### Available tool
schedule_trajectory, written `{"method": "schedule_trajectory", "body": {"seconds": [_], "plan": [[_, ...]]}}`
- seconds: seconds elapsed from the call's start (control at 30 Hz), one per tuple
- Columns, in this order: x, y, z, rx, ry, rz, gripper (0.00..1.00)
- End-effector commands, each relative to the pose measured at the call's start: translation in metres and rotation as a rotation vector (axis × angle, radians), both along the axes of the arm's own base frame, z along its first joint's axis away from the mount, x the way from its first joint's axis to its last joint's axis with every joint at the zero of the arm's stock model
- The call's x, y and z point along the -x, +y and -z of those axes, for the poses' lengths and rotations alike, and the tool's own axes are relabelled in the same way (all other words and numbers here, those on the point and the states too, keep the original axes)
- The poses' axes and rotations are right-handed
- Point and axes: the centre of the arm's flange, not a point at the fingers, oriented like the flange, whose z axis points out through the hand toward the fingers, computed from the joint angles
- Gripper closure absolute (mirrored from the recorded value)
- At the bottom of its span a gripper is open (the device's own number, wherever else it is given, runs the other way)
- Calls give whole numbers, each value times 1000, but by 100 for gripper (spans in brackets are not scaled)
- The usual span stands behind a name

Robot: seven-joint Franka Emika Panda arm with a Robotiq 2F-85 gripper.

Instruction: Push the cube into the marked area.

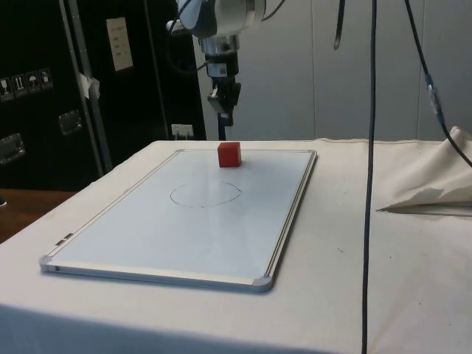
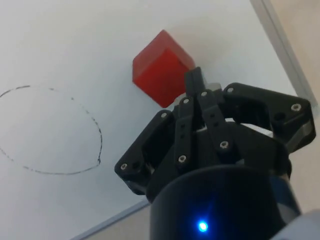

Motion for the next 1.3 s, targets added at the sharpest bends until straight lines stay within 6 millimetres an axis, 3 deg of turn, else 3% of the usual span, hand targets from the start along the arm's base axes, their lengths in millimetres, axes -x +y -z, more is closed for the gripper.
{"method": "schedule_trajectory", "body": {"seconds": [0.0,0.2,0.47,0.53,0.83,1.27], "plan": [[-1,-4,3,11,-12,1,100],[0,-10,7,37,-13,10,100],[2,-26,33,86,-31,33,100],[3,-25,33,90,-23,36,100],[3,-24,68,86,-37,75,100],[17,-15,65,26,-45,114,100]]}}
